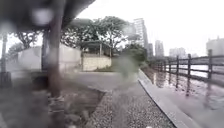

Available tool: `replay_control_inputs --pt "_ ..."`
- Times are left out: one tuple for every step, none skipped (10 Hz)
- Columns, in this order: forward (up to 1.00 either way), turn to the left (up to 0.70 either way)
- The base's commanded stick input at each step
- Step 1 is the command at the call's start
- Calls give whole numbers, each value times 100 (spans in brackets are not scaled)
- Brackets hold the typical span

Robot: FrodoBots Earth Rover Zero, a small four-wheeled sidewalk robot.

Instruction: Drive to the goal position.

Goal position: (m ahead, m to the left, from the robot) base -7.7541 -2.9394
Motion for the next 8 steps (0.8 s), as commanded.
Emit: replay_control_inputs --pt "100 0" --pt "100 0" --pt "100 0" --pt "100 0" --pt "100 0" --pt "100 0" --pt "100 0" --pt "100 0"
